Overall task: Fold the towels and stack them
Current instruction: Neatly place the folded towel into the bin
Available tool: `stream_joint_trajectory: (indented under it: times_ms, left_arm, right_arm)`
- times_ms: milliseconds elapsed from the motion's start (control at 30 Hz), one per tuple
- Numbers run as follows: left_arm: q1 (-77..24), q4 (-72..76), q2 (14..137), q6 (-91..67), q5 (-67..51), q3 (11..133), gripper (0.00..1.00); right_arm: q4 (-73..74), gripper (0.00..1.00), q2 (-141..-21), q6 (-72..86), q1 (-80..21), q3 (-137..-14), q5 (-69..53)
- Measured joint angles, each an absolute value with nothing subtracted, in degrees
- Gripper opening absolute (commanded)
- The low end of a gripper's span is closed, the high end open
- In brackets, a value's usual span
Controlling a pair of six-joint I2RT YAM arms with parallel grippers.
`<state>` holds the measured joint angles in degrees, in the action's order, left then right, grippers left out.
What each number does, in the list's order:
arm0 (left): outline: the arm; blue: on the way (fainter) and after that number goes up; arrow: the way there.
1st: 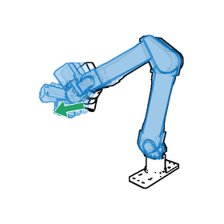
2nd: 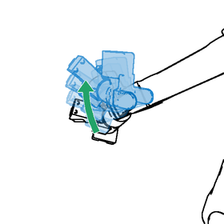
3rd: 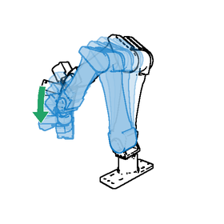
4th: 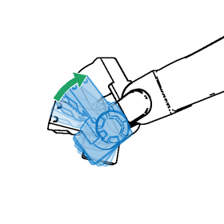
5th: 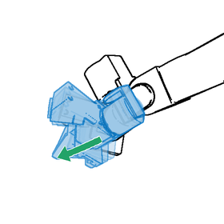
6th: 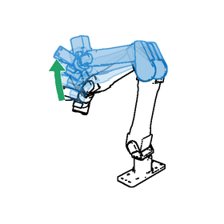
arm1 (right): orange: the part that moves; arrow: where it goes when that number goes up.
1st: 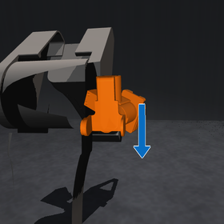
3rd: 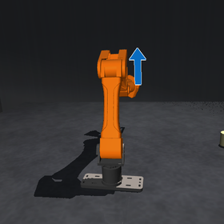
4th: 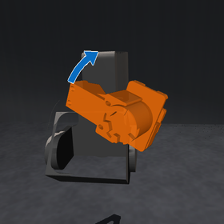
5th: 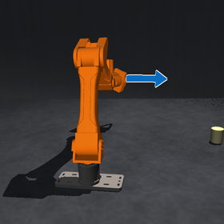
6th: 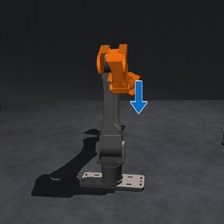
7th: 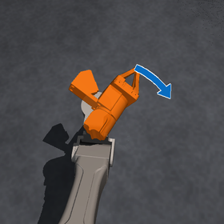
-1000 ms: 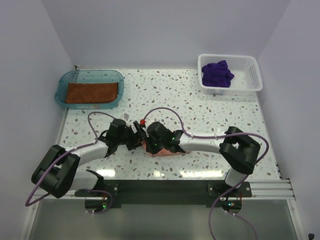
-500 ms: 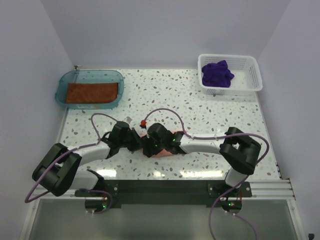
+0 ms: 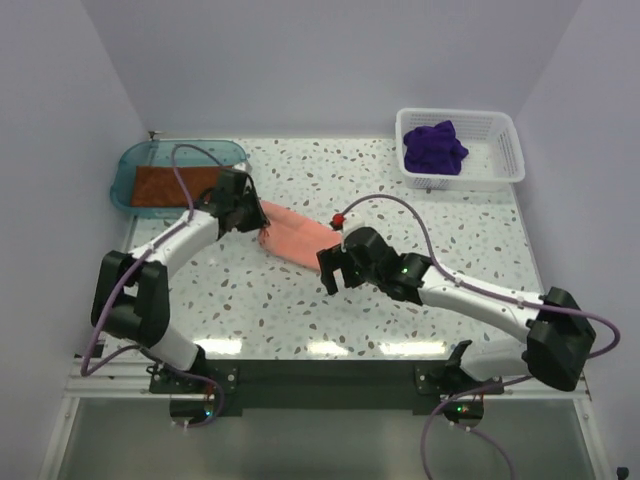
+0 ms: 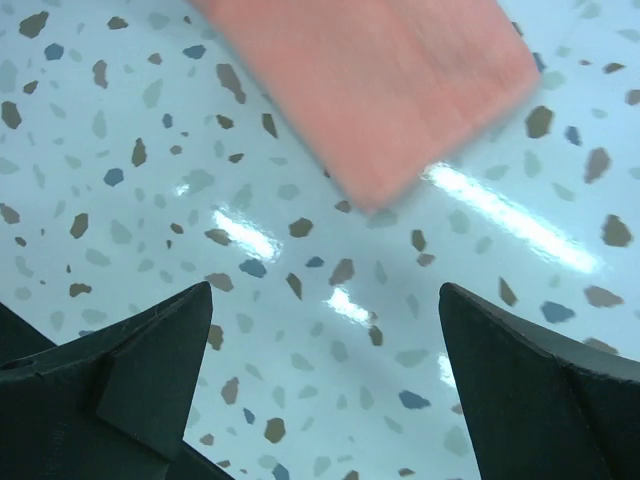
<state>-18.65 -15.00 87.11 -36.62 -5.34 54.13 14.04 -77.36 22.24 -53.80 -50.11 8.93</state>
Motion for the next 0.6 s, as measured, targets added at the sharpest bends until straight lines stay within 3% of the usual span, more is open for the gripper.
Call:
stream_joint_trajectory:
  times_ms: [233,600]
  left_arm:
    - [-11.0,-25.7,100.1,-25.6,-0.3,80.5,0.00]
    - [-1.5,-42.2,117.6,-13.9,5.7,116.2,0.00]
  right_arm:
    - [21.3,0.99,-69.9,19.2,-51.4,-48.9,13.0]
    - [24.2,0.99,-70.9,16.1,-50.1,-48.5,14.3]
